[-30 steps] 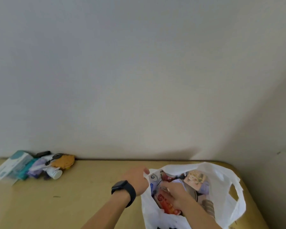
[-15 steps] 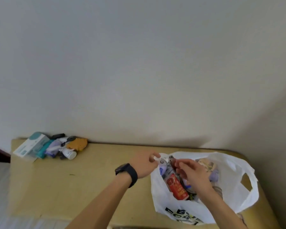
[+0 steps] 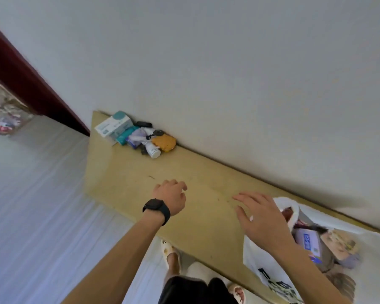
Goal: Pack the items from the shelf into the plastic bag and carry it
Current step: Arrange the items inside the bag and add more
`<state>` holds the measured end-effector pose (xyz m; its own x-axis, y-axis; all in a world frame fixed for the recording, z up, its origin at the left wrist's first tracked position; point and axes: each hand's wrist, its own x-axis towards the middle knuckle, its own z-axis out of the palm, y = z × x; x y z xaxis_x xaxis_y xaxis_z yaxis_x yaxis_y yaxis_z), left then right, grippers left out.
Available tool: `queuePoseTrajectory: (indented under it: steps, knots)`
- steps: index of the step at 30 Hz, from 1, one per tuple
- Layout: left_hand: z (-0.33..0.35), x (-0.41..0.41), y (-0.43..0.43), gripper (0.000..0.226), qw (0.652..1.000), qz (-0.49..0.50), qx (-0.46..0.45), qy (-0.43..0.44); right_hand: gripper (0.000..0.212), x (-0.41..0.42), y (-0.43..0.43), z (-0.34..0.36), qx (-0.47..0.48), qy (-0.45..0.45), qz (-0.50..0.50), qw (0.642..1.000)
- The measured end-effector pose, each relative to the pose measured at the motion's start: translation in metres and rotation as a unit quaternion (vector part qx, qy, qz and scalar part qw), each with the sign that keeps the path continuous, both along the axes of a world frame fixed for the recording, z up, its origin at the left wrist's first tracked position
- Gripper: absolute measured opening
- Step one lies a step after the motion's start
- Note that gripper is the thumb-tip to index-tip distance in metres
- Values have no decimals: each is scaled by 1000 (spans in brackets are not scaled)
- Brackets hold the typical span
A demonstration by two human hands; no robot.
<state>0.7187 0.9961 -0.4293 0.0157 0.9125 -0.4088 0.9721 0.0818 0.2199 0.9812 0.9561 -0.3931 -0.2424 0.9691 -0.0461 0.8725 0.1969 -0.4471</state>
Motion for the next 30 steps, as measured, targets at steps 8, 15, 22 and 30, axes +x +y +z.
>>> queuePoseTrajectory:
  steps: [8, 15, 22, 30]
  knots:
    - [-46, -119, -1, 35, 992, 119, -52, 4, 41, -123, 80, -66, -114, -97, 158, 976]
    - [-101, -201, 60, 43, 987, 141, -80, -2, 48, -222, 175, -114, -172, -142, 162, 961]
    - [-155, -238, 96, 73, 982, 125, -140, 3, 64, -305, 281, -137, -132, -169, 123, 969]
    - [-166, -240, 98, 94, 978, 102, -180, 39, 64, -350, 318, -157, -108, -199, 194, 954]
